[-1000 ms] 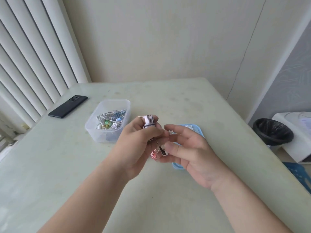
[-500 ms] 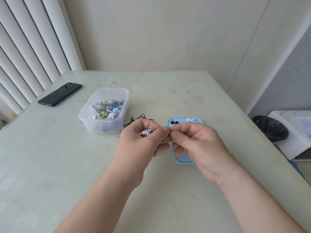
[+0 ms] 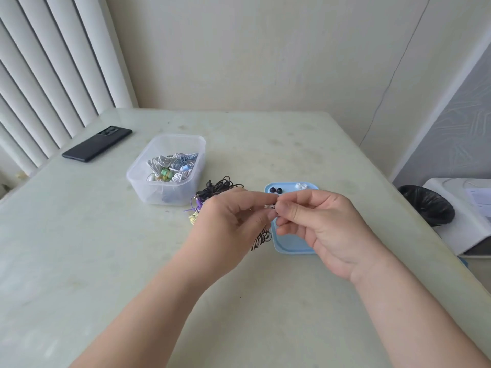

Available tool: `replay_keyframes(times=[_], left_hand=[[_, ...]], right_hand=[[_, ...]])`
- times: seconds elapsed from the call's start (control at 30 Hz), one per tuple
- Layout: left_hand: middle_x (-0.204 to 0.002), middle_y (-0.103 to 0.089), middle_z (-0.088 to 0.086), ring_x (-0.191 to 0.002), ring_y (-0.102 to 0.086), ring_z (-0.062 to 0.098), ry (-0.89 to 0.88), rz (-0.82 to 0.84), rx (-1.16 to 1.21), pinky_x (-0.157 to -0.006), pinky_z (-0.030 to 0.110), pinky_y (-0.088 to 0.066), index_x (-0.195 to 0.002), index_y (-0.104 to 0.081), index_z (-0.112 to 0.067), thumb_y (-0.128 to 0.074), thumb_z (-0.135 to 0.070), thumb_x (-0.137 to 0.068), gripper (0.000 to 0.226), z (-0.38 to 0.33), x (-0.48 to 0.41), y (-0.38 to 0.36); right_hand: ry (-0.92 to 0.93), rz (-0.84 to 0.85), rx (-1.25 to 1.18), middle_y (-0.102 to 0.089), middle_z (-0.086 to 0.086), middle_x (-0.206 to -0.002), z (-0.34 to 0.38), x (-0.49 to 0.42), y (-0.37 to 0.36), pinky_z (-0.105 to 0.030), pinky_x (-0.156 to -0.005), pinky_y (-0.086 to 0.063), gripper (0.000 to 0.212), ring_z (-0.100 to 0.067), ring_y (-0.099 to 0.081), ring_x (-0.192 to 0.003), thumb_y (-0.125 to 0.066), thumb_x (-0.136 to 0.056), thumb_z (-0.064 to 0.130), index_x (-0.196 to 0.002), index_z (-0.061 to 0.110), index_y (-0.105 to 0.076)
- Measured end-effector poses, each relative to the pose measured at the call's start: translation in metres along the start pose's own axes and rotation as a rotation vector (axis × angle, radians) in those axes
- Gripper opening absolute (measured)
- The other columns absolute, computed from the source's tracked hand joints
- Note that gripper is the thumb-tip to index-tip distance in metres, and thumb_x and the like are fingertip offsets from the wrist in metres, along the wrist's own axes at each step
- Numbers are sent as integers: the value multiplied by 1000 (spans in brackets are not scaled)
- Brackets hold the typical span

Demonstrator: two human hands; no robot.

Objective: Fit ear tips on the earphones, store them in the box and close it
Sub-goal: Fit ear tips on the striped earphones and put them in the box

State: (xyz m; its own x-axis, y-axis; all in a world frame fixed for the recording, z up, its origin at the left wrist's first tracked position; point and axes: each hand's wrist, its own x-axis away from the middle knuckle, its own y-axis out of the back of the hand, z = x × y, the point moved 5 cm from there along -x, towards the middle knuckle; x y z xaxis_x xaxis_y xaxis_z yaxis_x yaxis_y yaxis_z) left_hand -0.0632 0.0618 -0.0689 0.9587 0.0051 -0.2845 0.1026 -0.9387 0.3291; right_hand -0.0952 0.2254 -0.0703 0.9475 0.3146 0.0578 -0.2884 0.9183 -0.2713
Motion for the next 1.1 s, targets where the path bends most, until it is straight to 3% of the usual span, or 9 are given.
replay_keyframes(times=[0.1,0.17,0.27,0.43,0.6,0.7,0.87,1.0,1.1], left_hand=[[-76,-75,-6,-53,-64,5,57,-53,16,-50,20,-49,-104,-80,-22,-73,-12,-97,15,5,-1,4],[-71,-75,-8,-47,-59,0,84,-70,43,-46,15,-44,-103,-79,-18,-72,-12,-97,11,5,-1,6],[-79,-79,-6,-63,-72,6,102,-59,66,-54,24,-56,-98,-77,-19,-72,-12,-96,8,2,0,4],[-77,-77,3,-67,-72,16,195,-132,219,-59,27,-56,-94,-71,-14,-74,-10,-94,4,7,-1,7],[-88,-81,1,-84,-79,18,265,-148,345,-79,33,-62,-110,-72,-18,-74,-10,-95,17,12,-1,2],[-91,-82,4,-89,-79,26,278,-136,384,-90,44,-63,-102,-77,-16,-75,-12,-94,9,13,0,0],[-96,-80,8,-86,-79,20,264,-89,410,-85,37,-62,-101,-73,-11,-70,-11,-98,5,10,0,-4],[-93,-79,6,-81,-78,19,241,-70,388,-75,29,-58,-101,-72,-11,-70,-12,-98,4,8,-1,-4],[-92,-77,5,-81,-77,22,215,-51,345,-78,35,-63,-99,-72,-13,-70,-10,-98,4,7,1,-8]], right_hand=[[-35,31,-9,-76,-19,-86,0,2,-1,-29,-75,-61,21,-28,-75,-78,-69,-80,-8,-100,-3,-75],[-24,26,14,-76,-24,-97,0,2,-2,-31,-81,-62,28,-32,-77,-88,-62,-87,-15,-111,-4,-72],[-5,-39,45,-77,-21,-95,-2,1,-1,-32,-77,-62,23,-31,-77,-86,-63,-91,-11,-109,-2,-74],[46,-101,148,-77,-15,-90,-2,-1,3,-32,-70,-60,17,-26,-72,-75,-69,-92,0,-106,3,-76],[8,-98,48,-74,-21,-86,-1,-1,4,-31,-65,-59,25,-25,-68,-69,-77,-77,1,-102,-1,-74],[-12,-91,-7,-74,-22,-83,-1,-1,3,-30,-64,-60,22,-25,-70,-66,-80,-70,6,-90,0,-76],[-14,-89,4,-75,-21,-84,-3,-1,5,-30,-65,-60,15,-24,-71,-69,-71,-85,-5,-100,-4,-74],[62,-122,332,-74,-13,-80,0,-3,10,-31,-64,-55,7,-19,-64,-66,-71,-92,5,-93,7,-77],[88,-112,509,-72,-1,-71,2,-2,10,-28,-61,-53,9,-11,-62,-61,-72,-93,10,-88,15,-78]])
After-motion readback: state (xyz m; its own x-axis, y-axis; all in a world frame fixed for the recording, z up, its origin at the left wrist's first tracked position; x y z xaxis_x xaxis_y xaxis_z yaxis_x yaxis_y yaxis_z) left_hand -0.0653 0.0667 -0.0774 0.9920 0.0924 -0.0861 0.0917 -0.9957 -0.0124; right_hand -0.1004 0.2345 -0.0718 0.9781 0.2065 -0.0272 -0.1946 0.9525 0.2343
